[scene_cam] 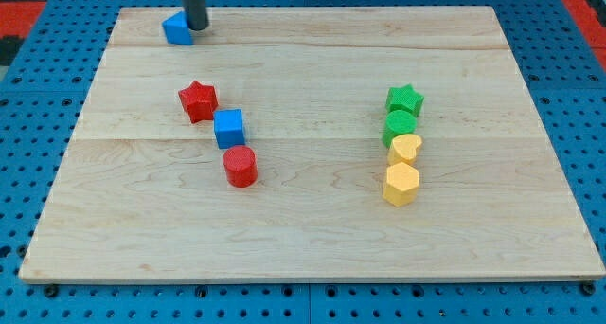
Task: Slide the red star towards the top left
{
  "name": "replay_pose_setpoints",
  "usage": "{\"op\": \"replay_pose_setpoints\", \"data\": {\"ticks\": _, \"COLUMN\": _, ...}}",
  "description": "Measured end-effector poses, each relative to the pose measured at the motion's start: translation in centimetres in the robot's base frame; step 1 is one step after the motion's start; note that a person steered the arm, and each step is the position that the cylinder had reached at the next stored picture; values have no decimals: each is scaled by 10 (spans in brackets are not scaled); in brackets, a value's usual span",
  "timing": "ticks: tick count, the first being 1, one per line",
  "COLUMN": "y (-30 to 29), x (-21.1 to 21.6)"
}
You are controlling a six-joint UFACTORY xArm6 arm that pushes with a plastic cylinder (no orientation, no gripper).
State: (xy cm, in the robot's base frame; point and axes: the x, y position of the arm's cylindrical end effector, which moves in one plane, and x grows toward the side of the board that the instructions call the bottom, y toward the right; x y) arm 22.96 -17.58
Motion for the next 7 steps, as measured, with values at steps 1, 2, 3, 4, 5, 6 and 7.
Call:
{"op": "replay_pose_setpoints", "data": {"ticks": 1, "y": -18, "x": 0}}
{"op": "replay_pose_setpoints", "data": {"ticks": 2, "y": -4, "x": 0}}
{"op": "replay_pose_setpoints", "data": {"ticks": 3, "y": 1, "x": 0}}
{"op": "replay_pose_setpoints", "data": {"ticks": 4, "y": 11, "x": 0}}
{"op": "replay_pose_setpoints", "data": {"ticks": 5, "y": 63, "x": 7}}
{"op": "replay_pose_setpoints", "data": {"ticks": 6, "y": 149, "x": 35}}
{"op": "replay_pose_setpoints", "data": {"ticks": 7, "y": 186, "x": 88}}
